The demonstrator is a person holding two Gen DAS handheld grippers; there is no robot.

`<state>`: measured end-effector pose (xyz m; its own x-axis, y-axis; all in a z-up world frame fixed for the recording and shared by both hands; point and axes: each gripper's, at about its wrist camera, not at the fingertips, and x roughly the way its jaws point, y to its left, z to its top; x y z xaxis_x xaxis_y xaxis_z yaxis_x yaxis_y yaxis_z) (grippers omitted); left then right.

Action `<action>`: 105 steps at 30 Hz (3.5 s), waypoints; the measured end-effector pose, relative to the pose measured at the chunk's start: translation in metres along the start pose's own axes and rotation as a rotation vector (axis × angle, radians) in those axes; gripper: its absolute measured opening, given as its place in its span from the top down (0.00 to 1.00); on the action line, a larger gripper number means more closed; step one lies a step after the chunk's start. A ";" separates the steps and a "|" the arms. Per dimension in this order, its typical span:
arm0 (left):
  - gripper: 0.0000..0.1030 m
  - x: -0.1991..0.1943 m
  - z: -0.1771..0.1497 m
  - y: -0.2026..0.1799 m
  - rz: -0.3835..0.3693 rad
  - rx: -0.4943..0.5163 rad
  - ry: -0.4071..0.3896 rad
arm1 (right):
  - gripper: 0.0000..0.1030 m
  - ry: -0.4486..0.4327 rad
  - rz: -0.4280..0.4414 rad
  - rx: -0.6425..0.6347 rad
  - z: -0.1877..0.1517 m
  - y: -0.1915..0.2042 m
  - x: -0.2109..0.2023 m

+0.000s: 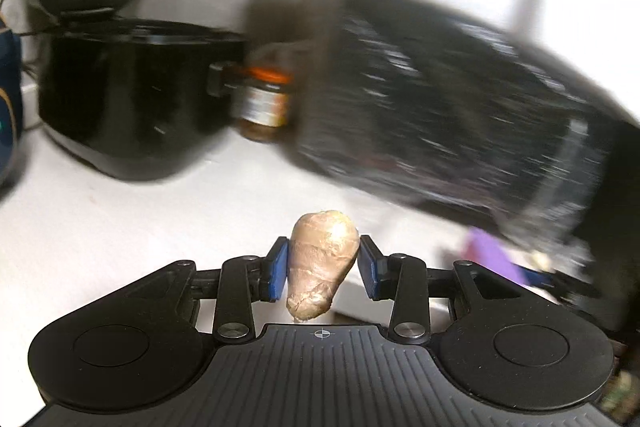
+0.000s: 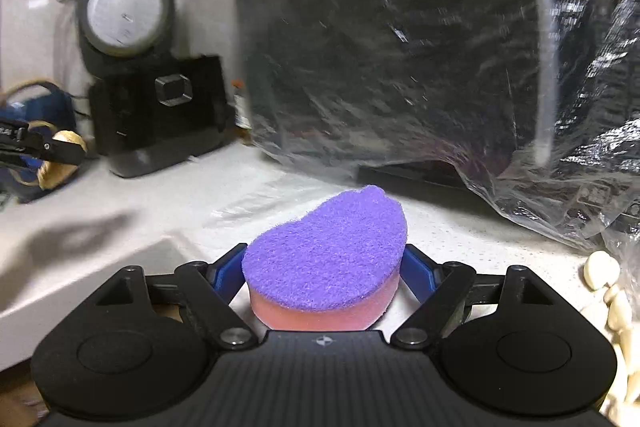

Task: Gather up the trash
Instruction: 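Carry the sponge and ginger root down over the green bin, then open both grippers to drop the sponge and ginger into the bin, then raise both empty grippers back up to the counter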

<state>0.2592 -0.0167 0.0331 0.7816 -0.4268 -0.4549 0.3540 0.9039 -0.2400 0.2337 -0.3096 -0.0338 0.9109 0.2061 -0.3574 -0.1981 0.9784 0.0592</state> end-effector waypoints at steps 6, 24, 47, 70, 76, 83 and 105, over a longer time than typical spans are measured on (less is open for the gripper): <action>0.59 -0.014 -0.094 -0.040 -0.168 -0.035 0.134 | 0.22 0.044 0.117 0.051 -0.028 0.001 -0.042; 0.59 0.180 -0.374 0.002 0.031 -0.085 0.676 | 0.22 0.532 0.126 0.164 -0.237 0.010 -0.046; 0.61 0.136 -0.339 0.050 -0.055 -0.364 0.465 | 0.22 0.686 0.073 0.092 -0.277 0.013 0.010; 0.61 0.067 -0.351 0.053 -0.023 -0.334 0.467 | 0.20 1.125 0.092 -0.070 -0.418 0.070 0.220; 0.61 0.071 -0.350 0.054 -0.039 -0.313 0.460 | 0.30 1.153 0.102 0.070 -0.425 0.053 0.217; 0.61 0.060 -0.345 0.055 -0.029 -0.291 0.424 | 0.30 1.172 0.117 -0.034 -0.412 0.089 0.205; 0.61 -0.037 -0.266 -0.026 -0.031 -0.044 -0.014 | 0.24 0.396 0.004 0.076 -0.192 0.030 -0.002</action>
<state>0.0843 -0.0316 -0.1722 0.7780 -0.4536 -0.4346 0.3551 0.8882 -0.2914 0.1571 -0.2842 -0.2103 0.6973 0.2019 -0.6878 -0.1604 0.9791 0.1249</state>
